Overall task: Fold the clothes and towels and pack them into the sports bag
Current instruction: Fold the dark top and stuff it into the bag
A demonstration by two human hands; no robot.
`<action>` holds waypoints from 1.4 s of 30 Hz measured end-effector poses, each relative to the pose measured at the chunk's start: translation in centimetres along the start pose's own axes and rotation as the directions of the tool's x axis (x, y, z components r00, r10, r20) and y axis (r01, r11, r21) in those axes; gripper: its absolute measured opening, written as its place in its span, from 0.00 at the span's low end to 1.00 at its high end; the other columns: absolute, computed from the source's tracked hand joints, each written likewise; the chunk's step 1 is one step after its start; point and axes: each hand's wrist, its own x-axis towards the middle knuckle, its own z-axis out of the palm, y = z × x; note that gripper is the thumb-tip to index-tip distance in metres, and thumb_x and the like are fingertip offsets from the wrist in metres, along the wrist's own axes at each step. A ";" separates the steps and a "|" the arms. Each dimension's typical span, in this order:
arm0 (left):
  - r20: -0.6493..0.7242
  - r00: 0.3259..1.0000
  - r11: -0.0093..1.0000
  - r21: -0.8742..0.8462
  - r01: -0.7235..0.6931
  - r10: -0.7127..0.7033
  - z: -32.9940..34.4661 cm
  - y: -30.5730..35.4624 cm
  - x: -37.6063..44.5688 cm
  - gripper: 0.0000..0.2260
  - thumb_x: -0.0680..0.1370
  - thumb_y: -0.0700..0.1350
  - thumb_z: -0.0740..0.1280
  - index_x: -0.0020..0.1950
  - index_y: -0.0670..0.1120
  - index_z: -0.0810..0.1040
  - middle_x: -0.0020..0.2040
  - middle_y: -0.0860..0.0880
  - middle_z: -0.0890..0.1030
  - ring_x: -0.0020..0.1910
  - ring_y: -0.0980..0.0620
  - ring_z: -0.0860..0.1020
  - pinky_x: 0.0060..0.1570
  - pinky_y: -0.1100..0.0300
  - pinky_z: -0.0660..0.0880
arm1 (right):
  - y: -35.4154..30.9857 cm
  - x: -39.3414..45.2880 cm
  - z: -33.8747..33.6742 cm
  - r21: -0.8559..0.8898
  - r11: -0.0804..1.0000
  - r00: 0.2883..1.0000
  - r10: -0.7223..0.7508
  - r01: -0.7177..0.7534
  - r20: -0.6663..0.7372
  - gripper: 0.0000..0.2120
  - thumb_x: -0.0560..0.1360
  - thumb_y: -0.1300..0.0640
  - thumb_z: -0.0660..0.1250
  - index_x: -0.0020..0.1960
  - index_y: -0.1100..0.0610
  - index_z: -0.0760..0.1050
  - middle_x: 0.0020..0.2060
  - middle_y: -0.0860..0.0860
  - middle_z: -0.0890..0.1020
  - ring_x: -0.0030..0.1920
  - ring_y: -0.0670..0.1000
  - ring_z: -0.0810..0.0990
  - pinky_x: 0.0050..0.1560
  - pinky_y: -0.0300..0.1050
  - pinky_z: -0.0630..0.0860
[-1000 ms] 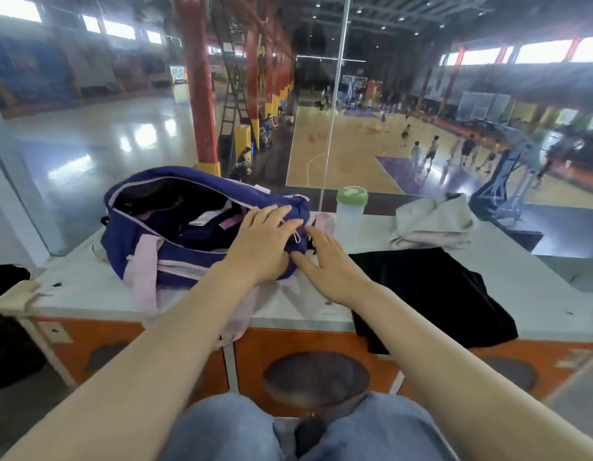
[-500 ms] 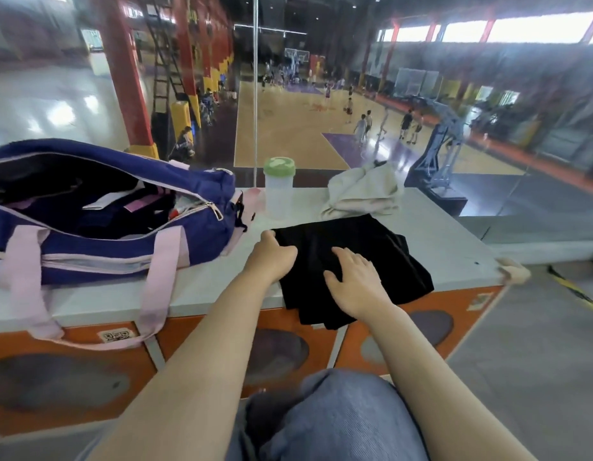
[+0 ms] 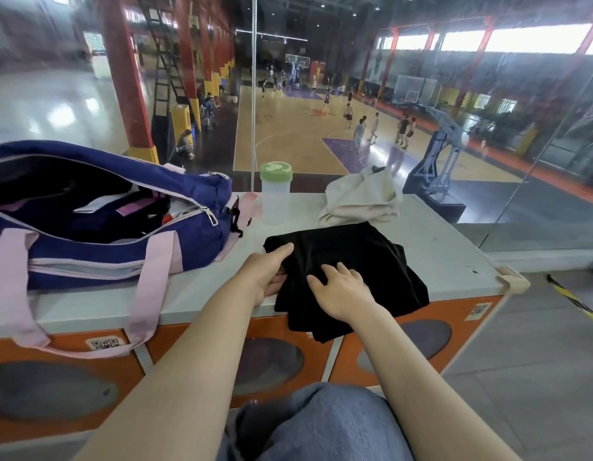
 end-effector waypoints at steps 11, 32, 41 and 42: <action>-0.101 0.962 0.766 0.629 -0.135 0.253 0.2 0.8 -1.1 0.27 0.78 0.53 0.61 0.75 0.44 0.64 0.71 0.43 0.71 0.67 0.42 0.71 0.66 0.48 0.70 | -1.5 0.1 -0.9 0.296 0.950 0.995 -0.089 0.099 -0.046 0.24 0.83 0.49 0.53 0.77 0.56 0.61 0.73 0.55 0.67 0.73 0.55 0.65 0.70 0.46 0.63; 0.057 0.964 0.964 -0.079 -0.255 0.260 -0.6 5.3 -3.1 0.11 0.79 0.43 0.66 0.60 0.43 0.79 0.51 0.44 0.83 0.50 0.48 0.81 0.56 0.52 0.77 | -0.8 1.0 -1.0 0.795 0.604 0.988 0.075 0.060 -0.131 0.11 0.77 0.49 0.57 0.54 0.51 0.75 0.48 0.51 0.80 0.49 0.51 0.76 0.49 0.44 0.71; 0.371 0.917 0.987 -0.123 -0.107 0.146 7.5 2.8 -3.1 0.23 0.83 0.50 0.51 0.77 0.43 0.62 0.69 0.41 0.74 0.68 0.48 0.72 0.60 0.61 0.68 | 2.3 0.0 -2.7 0.966 0.250 0.975 0.187 0.067 -0.116 0.19 0.78 0.44 0.63 0.64 0.52 0.75 0.57 0.52 0.82 0.57 0.52 0.81 0.57 0.50 0.78; 0.375 0.917 0.985 -0.152 -0.083 0.135 7.7 2.4 -2.9 0.23 0.83 0.50 0.50 0.77 0.43 0.61 0.69 0.41 0.74 0.69 0.47 0.71 0.62 0.60 0.67 | 2.7 0.3 -2.4 0.927 0.368 0.962 0.223 0.065 -0.156 0.20 0.77 0.48 0.65 0.68 0.52 0.72 0.60 0.51 0.80 0.58 0.52 0.79 0.60 0.51 0.77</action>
